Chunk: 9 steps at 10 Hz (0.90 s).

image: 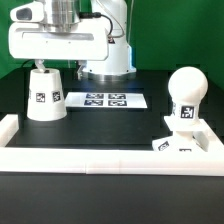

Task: Assemble lamp

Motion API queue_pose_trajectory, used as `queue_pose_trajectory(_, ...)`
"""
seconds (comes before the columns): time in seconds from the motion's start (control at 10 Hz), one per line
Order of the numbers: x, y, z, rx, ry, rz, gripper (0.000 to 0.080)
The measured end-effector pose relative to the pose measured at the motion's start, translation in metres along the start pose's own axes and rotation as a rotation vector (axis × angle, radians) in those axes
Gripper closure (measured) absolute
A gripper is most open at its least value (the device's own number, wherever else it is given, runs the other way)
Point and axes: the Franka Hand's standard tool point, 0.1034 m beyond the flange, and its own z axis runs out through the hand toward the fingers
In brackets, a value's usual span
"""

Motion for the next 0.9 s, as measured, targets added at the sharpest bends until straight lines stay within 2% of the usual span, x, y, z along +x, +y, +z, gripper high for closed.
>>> queue_pose_trajectory(0.1, 0.0000, 0.0000, 0.0000, 0.000, 0.000, 0.000, 0.0468)
queue_pose_trajectory(0.2, 0.0000, 0.0000, 0.0001, 0.000, 0.000, 0.000, 0.0602)
queue_pose_trajectory(0.3, -0.0001, 0.0000, 0.0001, 0.000, 0.000, 0.000, 0.0602)
queue_pose_trajectory(0.4, 0.0010, -0.0001, -0.0009, 0.000, 0.003, -0.001, 0.0751)
queue_pose_trajectory(0.9, 0.0010, -0.0002, -0.0008, 0.000, 0.003, -0.001, 0.0756)
